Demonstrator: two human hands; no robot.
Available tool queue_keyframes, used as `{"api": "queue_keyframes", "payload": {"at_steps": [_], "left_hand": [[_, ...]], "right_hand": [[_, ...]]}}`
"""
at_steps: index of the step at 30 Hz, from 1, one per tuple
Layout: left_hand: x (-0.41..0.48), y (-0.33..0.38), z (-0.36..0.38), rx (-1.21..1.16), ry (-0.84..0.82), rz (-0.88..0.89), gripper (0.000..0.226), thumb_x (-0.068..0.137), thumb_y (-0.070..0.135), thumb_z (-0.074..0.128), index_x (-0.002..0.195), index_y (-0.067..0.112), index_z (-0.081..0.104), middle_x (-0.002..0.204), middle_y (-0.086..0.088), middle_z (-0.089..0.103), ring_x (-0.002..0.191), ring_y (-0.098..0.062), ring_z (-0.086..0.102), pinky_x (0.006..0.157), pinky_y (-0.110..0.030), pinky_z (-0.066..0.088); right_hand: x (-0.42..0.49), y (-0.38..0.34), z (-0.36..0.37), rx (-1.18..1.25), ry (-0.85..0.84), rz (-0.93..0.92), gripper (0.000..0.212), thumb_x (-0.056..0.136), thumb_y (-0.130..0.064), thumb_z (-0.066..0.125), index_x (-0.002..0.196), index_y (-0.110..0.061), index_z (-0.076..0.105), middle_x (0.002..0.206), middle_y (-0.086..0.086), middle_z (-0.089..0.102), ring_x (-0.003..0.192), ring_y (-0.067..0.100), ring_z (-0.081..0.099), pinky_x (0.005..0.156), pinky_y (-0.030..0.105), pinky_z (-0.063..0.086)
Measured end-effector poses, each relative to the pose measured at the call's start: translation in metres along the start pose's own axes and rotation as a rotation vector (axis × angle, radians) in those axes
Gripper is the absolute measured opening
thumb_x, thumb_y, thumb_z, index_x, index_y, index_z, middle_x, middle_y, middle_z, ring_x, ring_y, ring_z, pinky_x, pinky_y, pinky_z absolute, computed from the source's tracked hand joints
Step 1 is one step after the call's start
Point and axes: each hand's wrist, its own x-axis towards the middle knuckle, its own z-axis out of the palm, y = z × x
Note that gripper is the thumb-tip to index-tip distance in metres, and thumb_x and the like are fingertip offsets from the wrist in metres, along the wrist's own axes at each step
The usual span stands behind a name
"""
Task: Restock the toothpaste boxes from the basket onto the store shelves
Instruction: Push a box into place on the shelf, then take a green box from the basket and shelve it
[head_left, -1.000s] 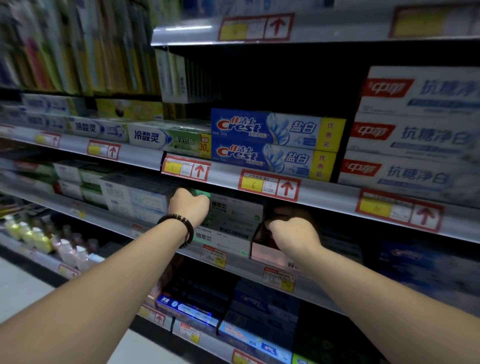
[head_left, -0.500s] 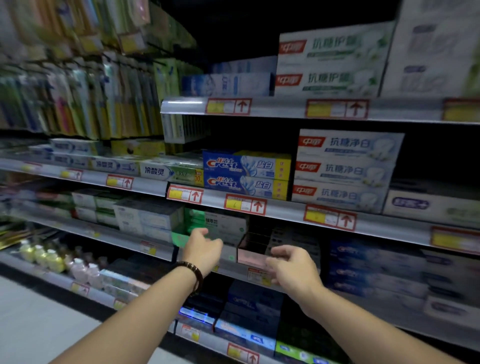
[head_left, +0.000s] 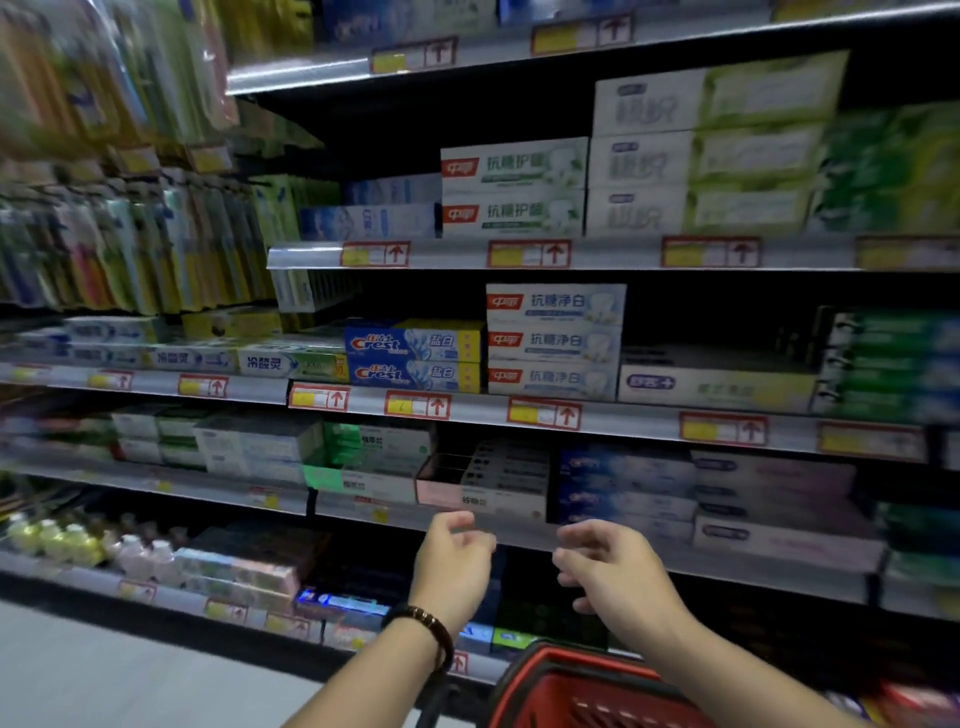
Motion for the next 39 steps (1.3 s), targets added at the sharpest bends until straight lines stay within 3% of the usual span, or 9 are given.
{"api": "queue_keyframes", "payload": {"at_steps": [5,9,13,16,21,32,34,39], "left_hand": [[-0.049,-0.01,0.04,-0.016,-0.117,-0.04,0.017,0.101,0.016,0.063,0.116,0.022,0.057,0.103,-0.001,0.068,0.089,-0.018,0.07,0.082,-0.035,0.056],[-0.073,-0.032,0.066,0.052,-0.173,-0.016,0.018,0.099,0.018,0.065,0.114,0.024,0.059,0.099,-0.003,0.072,0.09,-0.023,0.073,0.092,-0.043,0.058],[-0.084,-0.042,0.083,0.095,-0.202,0.011,0.016,0.1,0.022,0.064,0.114,0.028,0.059,0.101,-0.001,0.072,0.089,-0.021,0.074,0.079,-0.039,0.057],[-0.09,-0.05,0.097,0.114,-0.213,0.023,0.016,0.099,0.024,0.064,0.113,0.03,0.06,0.099,0.003,0.073,0.085,-0.015,0.075,0.082,-0.04,0.059],[-0.101,-0.064,0.121,0.118,-0.269,0.041,0.014,0.102,0.021,0.062,0.114,0.026,0.059,0.1,0.0,0.072,0.082,-0.01,0.073,0.064,-0.024,0.05],[-0.111,-0.086,0.156,0.187,-0.416,-0.023,0.016,0.102,0.019,0.063,0.117,0.023,0.06,0.105,0.0,0.071,0.089,-0.015,0.073,0.073,-0.028,0.052],[-0.114,-0.087,0.159,0.209,-0.439,-0.018,0.017,0.102,0.019,0.063,0.118,0.023,0.06,0.105,0.0,0.071,0.092,-0.016,0.073,0.077,-0.03,0.055],[-0.125,-0.091,0.168,0.289,-0.498,-0.004,0.018,0.103,0.023,0.063,0.12,0.024,0.059,0.108,0.003,0.07,0.096,-0.014,0.072,0.069,-0.026,0.054]], "right_hand": [[-0.038,0.031,-0.032,-0.006,0.023,0.032,0.013,0.091,-0.03,0.079,0.104,-0.029,0.076,0.089,-0.002,0.079,0.084,0.017,0.077,0.084,0.05,0.064],[-0.061,0.065,-0.057,-0.006,0.041,0.039,0.012,0.09,-0.027,0.08,0.101,-0.03,0.077,0.087,-0.002,0.079,0.081,0.019,0.078,0.078,0.049,0.065],[-0.075,0.094,-0.075,0.023,0.067,0.034,0.012,0.092,-0.02,0.078,0.101,-0.027,0.077,0.088,0.008,0.077,0.087,0.031,0.076,0.079,0.054,0.061],[-0.086,0.114,-0.085,0.052,0.091,0.06,0.012,0.093,-0.019,0.078,0.1,-0.028,0.077,0.089,0.012,0.076,0.088,0.036,0.075,0.076,0.057,0.06],[-0.099,0.142,-0.11,0.045,0.121,0.099,0.012,0.094,-0.017,0.076,0.103,-0.025,0.075,0.089,0.009,0.078,0.085,0.031,0.077,0.075,0.053,0.062],[-0.115,0.169,-0.155,0.069,0.184,0.226,0.012,0.097,-0.008,0.071,0.108,-0.015,0.072,0.1,0.013,0.08,0.086,0.023,0.078,0.062,0.029,0.059],[-0.117,0.17,-0.159,0.077,0.179,0.248,0.012,0.098,-0.009,0.072,0.109,-0.012,0.072,0.101,0.012,0.079,0.085,0.023,0.077,0.063,0.029,0.059],[-0.122,0.182,-0.165,0.087,0.184,0.318,0.011,0.097,-0.011,0.073,0.107,-0.014,0.074,0.097,0.008,0.081,0.084,0.024,0.076,0.073,0.039,0.061]]}}
